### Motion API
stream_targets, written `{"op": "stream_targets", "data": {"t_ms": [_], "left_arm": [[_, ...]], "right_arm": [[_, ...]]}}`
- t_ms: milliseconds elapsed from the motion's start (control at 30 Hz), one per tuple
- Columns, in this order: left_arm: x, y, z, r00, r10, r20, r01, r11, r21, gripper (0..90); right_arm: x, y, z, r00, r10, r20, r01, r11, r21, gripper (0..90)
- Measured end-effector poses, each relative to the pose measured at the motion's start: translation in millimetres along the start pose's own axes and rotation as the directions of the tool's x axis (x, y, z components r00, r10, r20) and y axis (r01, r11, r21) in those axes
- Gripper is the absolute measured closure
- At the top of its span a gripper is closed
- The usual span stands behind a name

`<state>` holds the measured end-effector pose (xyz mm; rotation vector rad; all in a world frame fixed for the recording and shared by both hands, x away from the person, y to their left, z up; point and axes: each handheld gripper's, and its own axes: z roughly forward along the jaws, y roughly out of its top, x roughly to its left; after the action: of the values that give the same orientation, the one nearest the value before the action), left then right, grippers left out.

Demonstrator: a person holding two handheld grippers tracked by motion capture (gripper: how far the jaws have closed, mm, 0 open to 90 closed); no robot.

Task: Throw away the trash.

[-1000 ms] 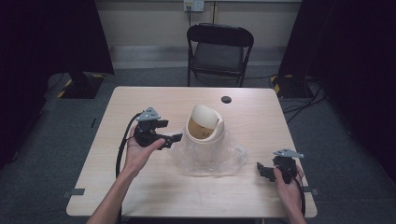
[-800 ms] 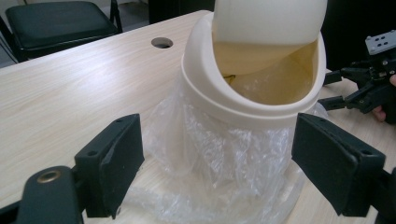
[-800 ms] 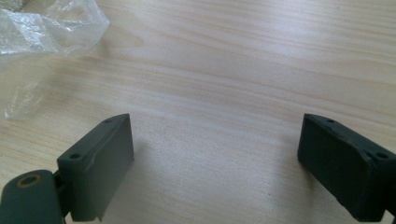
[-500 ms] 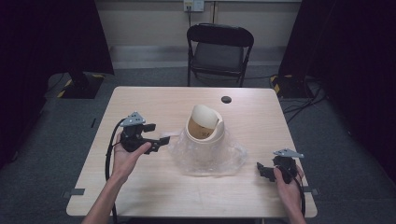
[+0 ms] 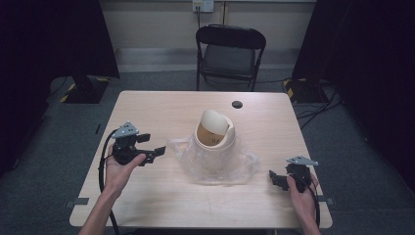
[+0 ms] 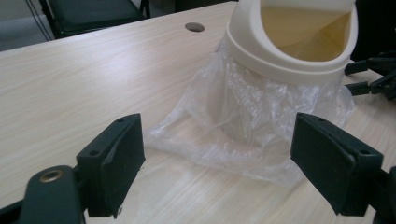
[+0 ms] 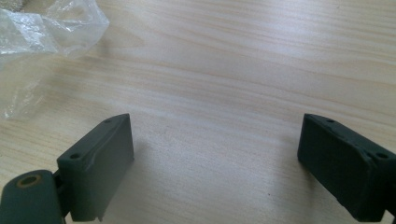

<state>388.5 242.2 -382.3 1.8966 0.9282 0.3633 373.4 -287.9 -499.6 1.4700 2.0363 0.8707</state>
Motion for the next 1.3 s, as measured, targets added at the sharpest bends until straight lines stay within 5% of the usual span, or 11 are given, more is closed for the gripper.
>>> {"op": "stream_targets", "data": {"t_ms": [733,967,1300], "left_arm": [[26.8,-56.4,-21.7,0.9936,-0.075,-0.084,0.081,0.9948,0.062,18.3],[34.7,-78.6,-24.2,0.9869,-0.115,-0.114,0.125,0.9882,0.088,18.8],[43.1,-104.1,-23.8,0.9746,-0.122,-0.187,0.15,0.9781,0.144,20.4]], "right_arm": [[0.0,0.0,0.0,1.0,0.0,0.0,0.0,1.0,0.0,9.8],[0.0,0.0,0.0,1.0,0.0,0.0,0.0,1.0,0.0,9.7],[0.0,0.0,0.0,1.0,0.0,0.0,0.0,1.0,0.0,9.8]]}}
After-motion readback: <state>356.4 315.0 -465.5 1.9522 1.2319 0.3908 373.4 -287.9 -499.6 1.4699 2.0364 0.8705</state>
